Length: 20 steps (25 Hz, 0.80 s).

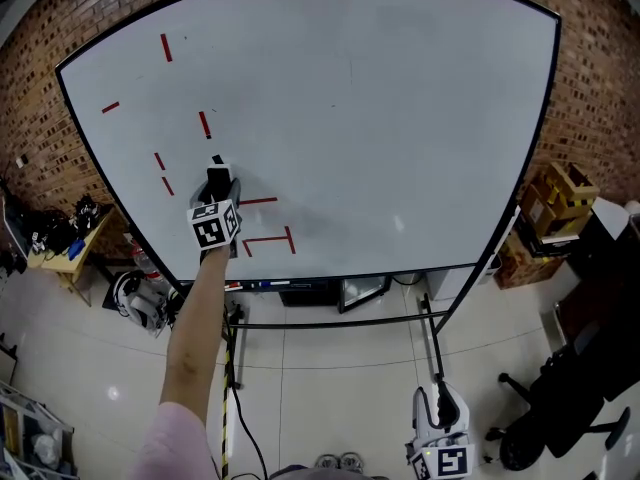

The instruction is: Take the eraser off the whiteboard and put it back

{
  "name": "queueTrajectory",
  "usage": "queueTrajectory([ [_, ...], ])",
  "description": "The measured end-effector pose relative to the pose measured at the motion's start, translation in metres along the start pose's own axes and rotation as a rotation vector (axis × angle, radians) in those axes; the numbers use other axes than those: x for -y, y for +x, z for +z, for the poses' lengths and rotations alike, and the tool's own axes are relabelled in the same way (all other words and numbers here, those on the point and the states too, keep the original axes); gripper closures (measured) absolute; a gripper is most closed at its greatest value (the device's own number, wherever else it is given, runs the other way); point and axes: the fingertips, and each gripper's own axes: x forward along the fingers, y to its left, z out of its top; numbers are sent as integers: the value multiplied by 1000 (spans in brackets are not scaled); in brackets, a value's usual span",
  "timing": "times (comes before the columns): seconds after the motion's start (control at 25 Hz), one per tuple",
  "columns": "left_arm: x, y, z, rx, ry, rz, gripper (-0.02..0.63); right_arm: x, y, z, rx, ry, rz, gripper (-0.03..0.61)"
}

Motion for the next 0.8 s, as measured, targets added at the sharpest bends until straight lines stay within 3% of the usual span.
queueTrajectory([
  [0.2, 1, -19, 6, 38, -10, -2, 347, -3, -5, 2, 5, -11, 19, 425],
  [0.32, 8, -46, 12, 65, -20, -46, 347, -4, -8, 9, 37, -26, 29, 425],
  [0.52, 40, -210, 23, 201, -73, -184, 345, 1, -20, 23, 80, -22, 32, 425],
  [0.64, 63, -296, 6, 164, -115, -198, 344, 1, -25, 29, 99, -12, 53, 425],
  [0.8, 82, -353, 0, 140, -180, -184, 344, -7, -27, 42, 134, -16, 106, 426],
])
